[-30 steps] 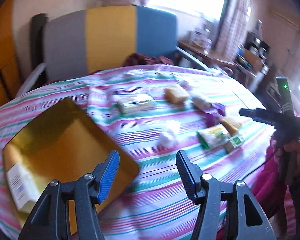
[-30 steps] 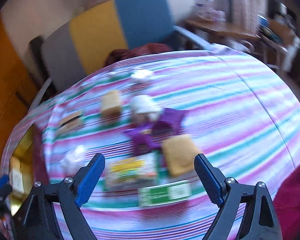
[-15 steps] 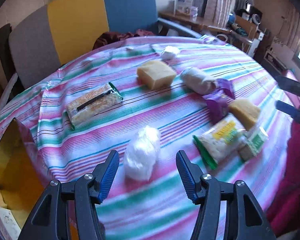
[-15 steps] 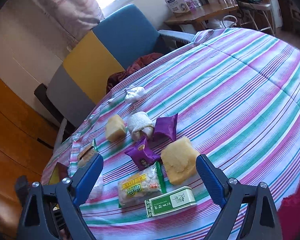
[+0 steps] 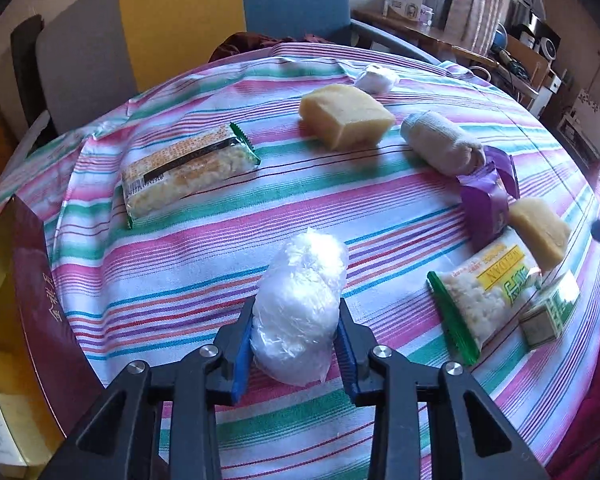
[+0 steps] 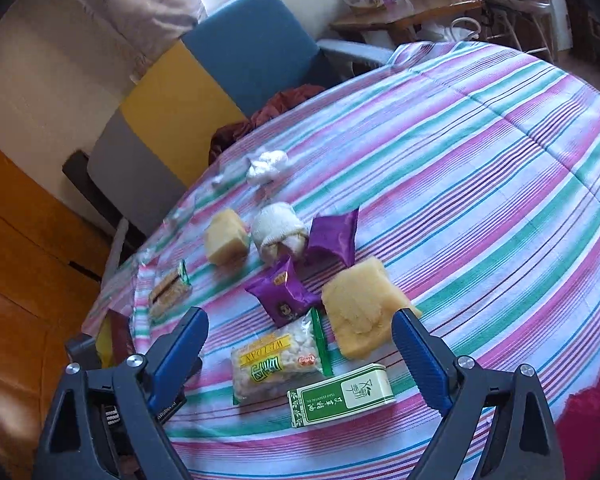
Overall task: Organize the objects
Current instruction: 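Grasp the plastic-wrapped white bundle with the left gripper, then grasp the second yellow sponge with the right gripper and lift it, then lower the plastic bundle into the gold tray and open the left gripper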
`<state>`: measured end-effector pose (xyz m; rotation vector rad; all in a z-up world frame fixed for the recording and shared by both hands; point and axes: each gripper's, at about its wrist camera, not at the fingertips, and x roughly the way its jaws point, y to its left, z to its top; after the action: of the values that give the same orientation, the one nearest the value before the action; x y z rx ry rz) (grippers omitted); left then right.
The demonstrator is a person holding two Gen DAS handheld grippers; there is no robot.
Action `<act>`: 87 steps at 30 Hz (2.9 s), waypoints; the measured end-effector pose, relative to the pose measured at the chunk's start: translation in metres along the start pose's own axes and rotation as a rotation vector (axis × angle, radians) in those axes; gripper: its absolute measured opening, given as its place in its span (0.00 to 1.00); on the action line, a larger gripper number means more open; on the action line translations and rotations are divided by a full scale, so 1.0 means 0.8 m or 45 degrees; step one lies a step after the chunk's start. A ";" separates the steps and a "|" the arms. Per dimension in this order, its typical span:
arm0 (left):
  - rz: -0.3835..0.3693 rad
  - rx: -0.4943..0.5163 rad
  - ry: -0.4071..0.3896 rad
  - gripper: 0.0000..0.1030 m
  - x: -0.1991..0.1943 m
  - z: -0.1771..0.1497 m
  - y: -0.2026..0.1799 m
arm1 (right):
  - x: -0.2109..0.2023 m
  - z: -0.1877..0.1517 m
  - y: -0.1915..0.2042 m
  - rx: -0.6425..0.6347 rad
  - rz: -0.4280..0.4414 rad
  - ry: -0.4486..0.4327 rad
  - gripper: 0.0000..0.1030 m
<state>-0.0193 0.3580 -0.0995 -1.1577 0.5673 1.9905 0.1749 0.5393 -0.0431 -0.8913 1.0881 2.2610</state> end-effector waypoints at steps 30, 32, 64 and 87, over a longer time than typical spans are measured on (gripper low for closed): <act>-0.035 -0.026 -0.197 0.34 0.001 -0.018 0.004 | 0.233 0.173 0.105 -0.280 0.005 0.303 0.75; -0.034 -0.026 -0.198 0.34 0.002 -0.018 0.005 | 0.234 0.175 0.111 -0.293 0.033 0.313 0.75; -0.055 -0.013 -0.274 0.33 -0.072 -0.042 -0.008 | 0.077 0.019 0.110 -0.585 -0.026 0.224 0.47; 0.176 -0.291 -0.371 0.33 -0.196 -0.112 0.092 | 0.122 -0.108 0.168 -1.067 0.005 0.393 0.48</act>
<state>0.0196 0.1906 -0.0066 -0.9531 0.2814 2.3390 0.0517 0.4050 -0.0874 -1.5861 0.1848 2.6562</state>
